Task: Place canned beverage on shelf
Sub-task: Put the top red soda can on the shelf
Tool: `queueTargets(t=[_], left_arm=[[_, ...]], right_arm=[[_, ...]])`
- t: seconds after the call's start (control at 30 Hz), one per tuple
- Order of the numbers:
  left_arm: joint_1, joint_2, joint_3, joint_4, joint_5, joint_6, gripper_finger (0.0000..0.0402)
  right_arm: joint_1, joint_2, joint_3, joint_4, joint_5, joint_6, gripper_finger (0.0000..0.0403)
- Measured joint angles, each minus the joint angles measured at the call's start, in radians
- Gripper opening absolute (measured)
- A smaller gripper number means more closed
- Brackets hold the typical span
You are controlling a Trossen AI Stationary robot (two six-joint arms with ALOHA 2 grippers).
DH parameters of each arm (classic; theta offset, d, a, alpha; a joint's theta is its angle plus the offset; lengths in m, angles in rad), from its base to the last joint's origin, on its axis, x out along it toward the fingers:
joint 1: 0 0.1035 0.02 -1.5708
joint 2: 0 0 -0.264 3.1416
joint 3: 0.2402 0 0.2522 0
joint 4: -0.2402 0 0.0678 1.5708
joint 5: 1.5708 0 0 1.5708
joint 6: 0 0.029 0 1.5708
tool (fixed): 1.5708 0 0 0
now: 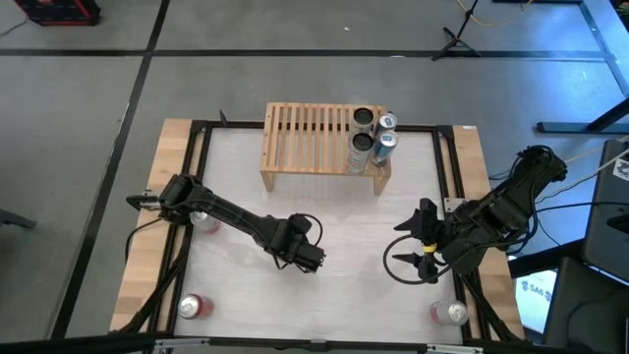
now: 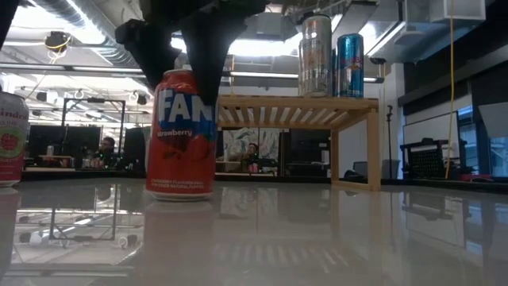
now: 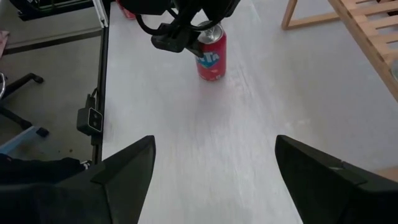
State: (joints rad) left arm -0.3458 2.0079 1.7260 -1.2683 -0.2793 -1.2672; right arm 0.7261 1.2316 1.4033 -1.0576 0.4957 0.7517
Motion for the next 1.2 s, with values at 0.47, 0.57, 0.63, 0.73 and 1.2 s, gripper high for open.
queueTargets(t=[0.47,0.57,0.63,0.73,1.2], left_arm=[[0.014,-0.001,0.001,-0.006,0.076,0.043,0.0288],[0.019,-0.001,0.005,-0.005,0.103,0.041,0.0286],[0.021,-0.001,0.006,-0.005,0.105,0.048,0.0285],[0.025,-0.007,0.006,-0.005,0.114,0.083,0.0284],[0.066,-0.045,0.435,-0.259,0.143,0.408,0.0283]], right_arm=[[0.0,0.0,0.0,0.011,0.0,0.002,0.0319],[0.0,0.0,0.0,0.013,0.0,0.002,0.0319],[0.0,0.0,0.0,0.013,0.0,0.002,0.0319],[0.0,0.0,0.0,0.013,0.0,0.002,0.0319],[0.0,0.0,0.0,0.008,-0.004,0.001,0.0319]])
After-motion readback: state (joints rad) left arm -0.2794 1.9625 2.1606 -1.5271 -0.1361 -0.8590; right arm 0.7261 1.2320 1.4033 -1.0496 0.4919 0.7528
